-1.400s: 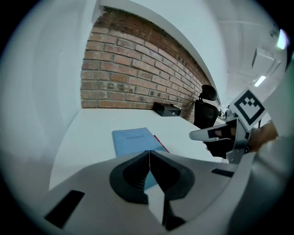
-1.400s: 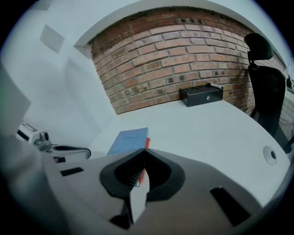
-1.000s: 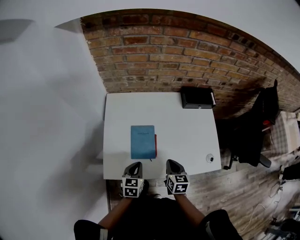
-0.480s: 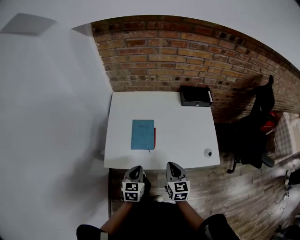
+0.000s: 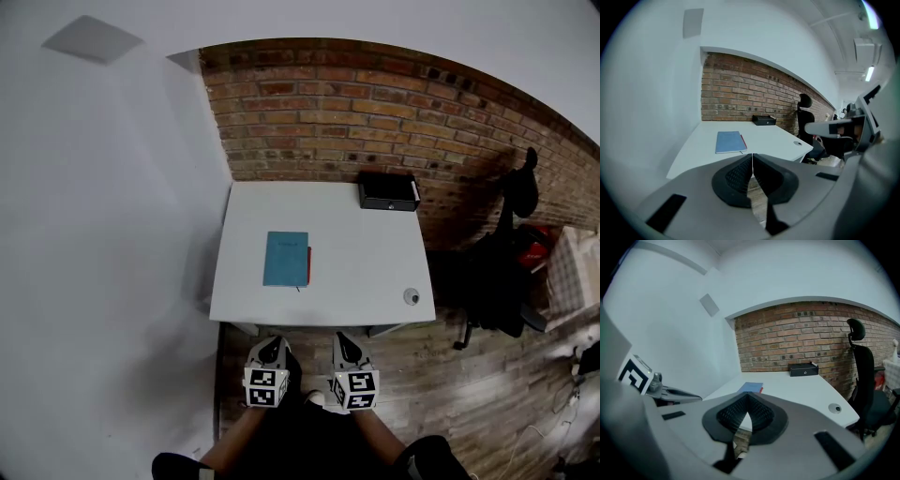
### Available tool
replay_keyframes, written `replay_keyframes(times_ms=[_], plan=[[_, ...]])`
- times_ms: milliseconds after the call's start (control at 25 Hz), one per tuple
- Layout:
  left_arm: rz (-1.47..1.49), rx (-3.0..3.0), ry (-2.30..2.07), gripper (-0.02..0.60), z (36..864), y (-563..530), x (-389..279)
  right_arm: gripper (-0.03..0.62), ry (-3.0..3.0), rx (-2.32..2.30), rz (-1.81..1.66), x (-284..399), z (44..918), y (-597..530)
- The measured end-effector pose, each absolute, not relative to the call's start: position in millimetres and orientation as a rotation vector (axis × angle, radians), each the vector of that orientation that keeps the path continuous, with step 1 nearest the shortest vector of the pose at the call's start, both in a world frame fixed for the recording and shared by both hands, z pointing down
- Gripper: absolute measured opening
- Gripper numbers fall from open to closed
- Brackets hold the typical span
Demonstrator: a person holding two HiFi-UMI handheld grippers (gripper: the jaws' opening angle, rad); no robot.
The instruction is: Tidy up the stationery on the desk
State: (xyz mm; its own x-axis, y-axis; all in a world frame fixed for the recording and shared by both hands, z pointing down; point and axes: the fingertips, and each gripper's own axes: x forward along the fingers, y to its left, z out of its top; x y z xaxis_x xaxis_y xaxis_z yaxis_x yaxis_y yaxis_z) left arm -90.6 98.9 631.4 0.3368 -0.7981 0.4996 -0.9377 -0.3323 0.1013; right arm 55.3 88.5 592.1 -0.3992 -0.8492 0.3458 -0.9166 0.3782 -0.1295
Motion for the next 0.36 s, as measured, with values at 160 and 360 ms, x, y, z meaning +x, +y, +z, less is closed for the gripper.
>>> replay_keyframes(times_ms=[160,360], plan=[[0.512,2.244,-1.542,0.017,627.6,108.3,-88.7,0.021,-2.425,1.57,0.442,56.2,591.8,97.5],[0.506,2.24,-1.55,0.017,628.2,115.1,-89.0,0.021,-2.426,1.581,0.436,60.9,589.0,100.4]])
